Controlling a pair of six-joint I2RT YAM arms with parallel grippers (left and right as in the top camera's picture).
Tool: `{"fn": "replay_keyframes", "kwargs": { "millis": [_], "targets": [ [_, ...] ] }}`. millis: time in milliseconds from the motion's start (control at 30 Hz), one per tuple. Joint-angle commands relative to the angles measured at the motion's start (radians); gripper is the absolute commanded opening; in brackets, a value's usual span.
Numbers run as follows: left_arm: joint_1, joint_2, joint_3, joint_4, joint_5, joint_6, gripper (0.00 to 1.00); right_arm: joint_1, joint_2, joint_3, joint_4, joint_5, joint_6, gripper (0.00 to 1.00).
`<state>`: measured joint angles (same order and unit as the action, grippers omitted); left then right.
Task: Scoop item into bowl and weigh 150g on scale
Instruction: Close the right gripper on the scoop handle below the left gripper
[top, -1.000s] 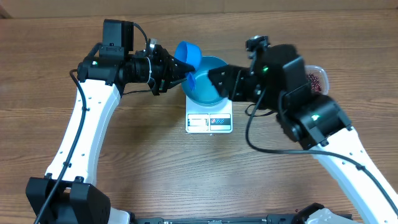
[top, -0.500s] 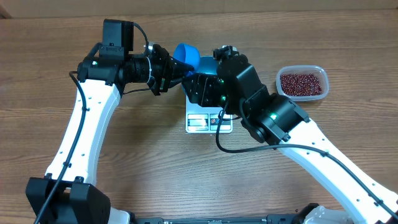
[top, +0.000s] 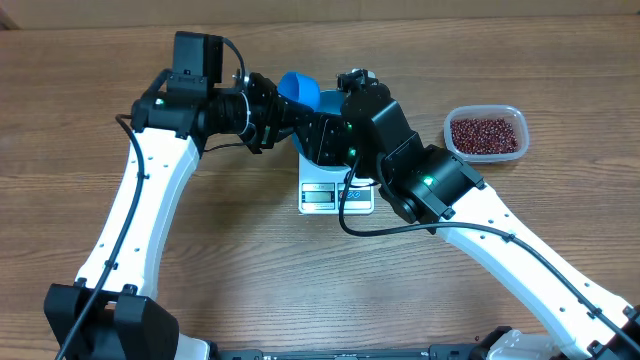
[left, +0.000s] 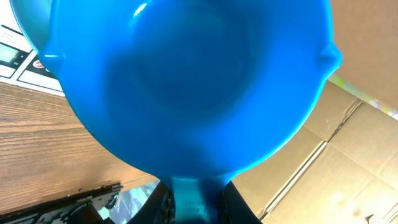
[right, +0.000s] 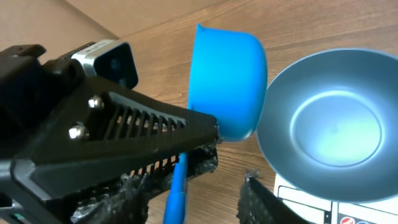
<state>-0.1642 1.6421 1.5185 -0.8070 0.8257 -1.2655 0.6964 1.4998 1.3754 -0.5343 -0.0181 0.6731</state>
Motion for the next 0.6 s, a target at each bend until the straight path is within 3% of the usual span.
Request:
{"fn": "replay_keyframes", "kwargs": {
  "millis": [0, 167, 567],
  "targets": [
    [-0.007, 0.005, 0.002, 0.004, -0.024, -0.015, 0.04, 0.008, 0.002, 0.027, 0.014, 0.018, 0.016, 0.40],
    [-0.007, 0.005, 0.002, 0.008, -0.022, -0.015, 0.04, 0.008, 0.005, 0.027, 0.018, 0.018, 0.038, 0.30],
    [-0.014, 0.005, 0.002, 0.024, -0.022, -0.018, 0.04, 0.008, 0.021, 0.027, 0.047, 0.018, 0.037, 0.25]
  ]
}}
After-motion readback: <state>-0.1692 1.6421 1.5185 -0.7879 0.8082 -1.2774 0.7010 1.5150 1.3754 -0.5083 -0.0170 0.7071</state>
